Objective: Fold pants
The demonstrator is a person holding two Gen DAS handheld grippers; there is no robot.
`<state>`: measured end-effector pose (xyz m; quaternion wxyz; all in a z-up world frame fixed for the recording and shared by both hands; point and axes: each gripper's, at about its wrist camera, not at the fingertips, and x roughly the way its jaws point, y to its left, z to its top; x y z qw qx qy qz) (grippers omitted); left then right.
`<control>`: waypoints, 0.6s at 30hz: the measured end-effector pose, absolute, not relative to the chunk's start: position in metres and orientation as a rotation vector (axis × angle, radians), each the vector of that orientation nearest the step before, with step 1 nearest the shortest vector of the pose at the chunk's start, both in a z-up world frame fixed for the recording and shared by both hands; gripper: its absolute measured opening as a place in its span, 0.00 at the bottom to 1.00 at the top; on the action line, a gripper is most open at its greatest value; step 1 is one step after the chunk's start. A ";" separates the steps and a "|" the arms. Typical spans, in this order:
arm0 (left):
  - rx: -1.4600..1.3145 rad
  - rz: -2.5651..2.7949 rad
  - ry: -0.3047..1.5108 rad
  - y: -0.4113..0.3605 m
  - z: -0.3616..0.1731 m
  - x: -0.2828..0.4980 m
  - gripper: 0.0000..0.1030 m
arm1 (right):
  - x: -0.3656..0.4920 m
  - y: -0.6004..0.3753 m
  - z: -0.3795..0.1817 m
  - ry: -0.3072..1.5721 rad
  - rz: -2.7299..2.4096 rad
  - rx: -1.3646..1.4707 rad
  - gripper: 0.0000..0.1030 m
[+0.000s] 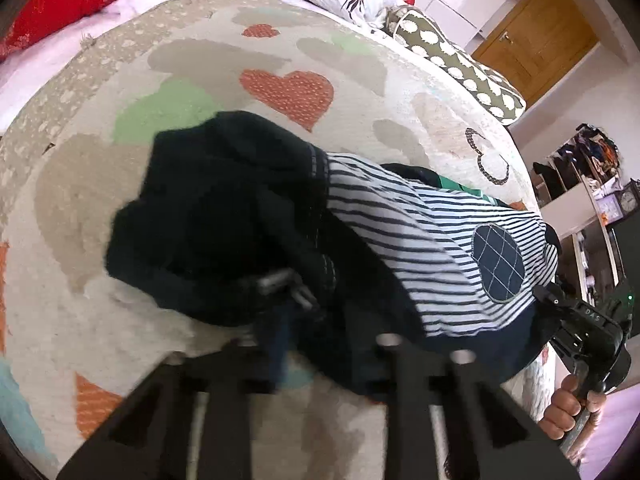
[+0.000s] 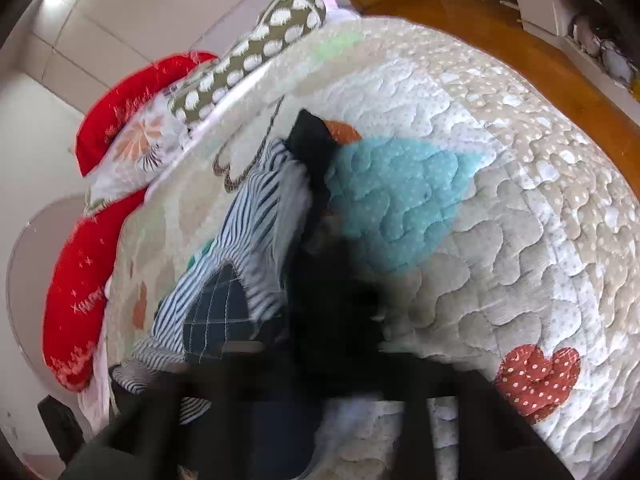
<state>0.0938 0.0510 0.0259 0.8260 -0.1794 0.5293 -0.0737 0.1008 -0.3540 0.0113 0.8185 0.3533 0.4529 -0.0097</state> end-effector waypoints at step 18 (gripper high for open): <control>-0.401 -0.194 1.041 0.087 0.076 0.026 0.19 | -0.025 -0.355 0.045 0.903 0.059 0.751 0.12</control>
